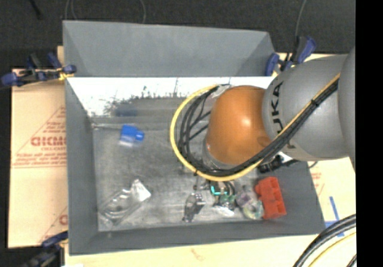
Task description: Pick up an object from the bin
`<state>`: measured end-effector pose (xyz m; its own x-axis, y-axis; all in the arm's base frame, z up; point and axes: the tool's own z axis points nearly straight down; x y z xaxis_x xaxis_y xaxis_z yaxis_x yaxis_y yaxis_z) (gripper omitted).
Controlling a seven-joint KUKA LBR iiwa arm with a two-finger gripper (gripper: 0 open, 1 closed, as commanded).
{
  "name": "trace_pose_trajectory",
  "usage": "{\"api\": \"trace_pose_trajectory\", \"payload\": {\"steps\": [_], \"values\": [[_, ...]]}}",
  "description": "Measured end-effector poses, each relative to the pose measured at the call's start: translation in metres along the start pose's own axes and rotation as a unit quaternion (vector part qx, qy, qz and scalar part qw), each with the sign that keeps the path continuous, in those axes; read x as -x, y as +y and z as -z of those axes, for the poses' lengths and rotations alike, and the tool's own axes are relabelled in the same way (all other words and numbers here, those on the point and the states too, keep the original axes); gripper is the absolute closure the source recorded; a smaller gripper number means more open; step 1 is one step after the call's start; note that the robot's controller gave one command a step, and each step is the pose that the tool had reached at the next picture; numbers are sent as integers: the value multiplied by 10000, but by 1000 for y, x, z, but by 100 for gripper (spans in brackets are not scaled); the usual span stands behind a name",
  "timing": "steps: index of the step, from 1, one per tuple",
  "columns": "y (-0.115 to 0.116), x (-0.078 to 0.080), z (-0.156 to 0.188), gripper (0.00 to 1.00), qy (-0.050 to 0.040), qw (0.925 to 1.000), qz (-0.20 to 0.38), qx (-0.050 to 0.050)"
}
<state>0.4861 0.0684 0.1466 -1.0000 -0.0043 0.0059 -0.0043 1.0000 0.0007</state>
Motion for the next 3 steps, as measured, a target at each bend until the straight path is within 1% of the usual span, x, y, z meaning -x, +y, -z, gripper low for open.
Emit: {"api": "trace_pose_trajectory", "payload": {"steps": [1,2,3], "values": [[158,27,-74,0,-75,9285,3714,-10],[165,33,-46,0,-33,9749,2226,-11],[155,85,-27,0,-57,9688,2476,-17]]}}
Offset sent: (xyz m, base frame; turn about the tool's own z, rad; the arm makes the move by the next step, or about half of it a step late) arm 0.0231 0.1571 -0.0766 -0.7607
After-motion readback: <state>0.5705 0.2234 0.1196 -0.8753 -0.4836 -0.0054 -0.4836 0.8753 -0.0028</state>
